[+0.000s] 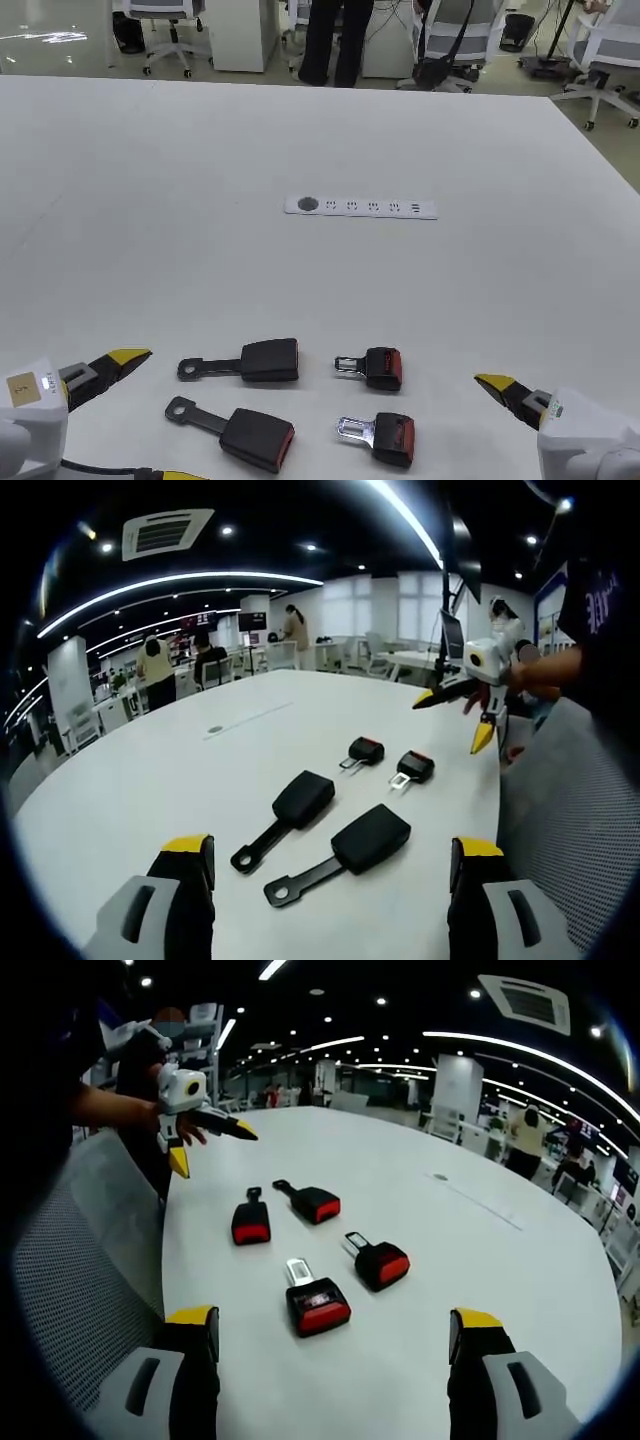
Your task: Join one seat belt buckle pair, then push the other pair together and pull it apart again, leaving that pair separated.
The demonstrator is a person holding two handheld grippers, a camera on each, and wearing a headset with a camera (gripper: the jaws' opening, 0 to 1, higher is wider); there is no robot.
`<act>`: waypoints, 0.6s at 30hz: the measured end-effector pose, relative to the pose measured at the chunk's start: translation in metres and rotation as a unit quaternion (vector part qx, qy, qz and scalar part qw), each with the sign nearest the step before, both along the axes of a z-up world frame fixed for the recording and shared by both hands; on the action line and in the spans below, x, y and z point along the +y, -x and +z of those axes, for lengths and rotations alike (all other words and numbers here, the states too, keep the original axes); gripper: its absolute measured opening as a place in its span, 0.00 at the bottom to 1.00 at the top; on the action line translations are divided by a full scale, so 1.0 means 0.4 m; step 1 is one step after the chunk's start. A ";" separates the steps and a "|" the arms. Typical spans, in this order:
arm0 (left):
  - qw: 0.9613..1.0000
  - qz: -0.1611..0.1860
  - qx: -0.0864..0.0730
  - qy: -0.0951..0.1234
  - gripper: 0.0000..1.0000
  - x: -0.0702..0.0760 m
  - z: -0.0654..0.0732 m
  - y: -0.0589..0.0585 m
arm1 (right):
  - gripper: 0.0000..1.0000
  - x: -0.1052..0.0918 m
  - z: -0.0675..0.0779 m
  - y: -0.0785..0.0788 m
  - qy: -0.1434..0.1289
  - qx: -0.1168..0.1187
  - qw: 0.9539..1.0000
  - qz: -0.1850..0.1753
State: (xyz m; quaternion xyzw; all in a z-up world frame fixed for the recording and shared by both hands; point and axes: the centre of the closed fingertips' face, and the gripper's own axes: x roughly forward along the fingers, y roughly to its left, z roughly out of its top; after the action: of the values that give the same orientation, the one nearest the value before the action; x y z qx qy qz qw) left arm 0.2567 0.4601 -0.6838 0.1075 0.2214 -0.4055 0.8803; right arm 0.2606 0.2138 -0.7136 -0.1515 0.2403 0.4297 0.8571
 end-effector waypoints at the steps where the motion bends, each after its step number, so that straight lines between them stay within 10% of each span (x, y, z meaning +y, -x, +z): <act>1: 1.000 0.000 0.000 0.000 1.00 0.000 0.000 0.000 | 0.97 -0.001 0.000 0.000 0.000 0.000 1.000 0.000; 18: 1.000 -0.003 -0.003 -0.001 1.00 -0.003 0.004 0.001 | 0.96 -0.009 0.000 -0.003 0.007 -0.002 1.000 0.003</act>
State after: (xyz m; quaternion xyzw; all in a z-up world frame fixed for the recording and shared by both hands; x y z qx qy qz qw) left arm 0.2564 0.4588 -0.6821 0.1104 0.2194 -0.4076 0.8795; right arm 0.2617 0.2100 -0.7137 -0.1592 0.2407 0.4302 0.8554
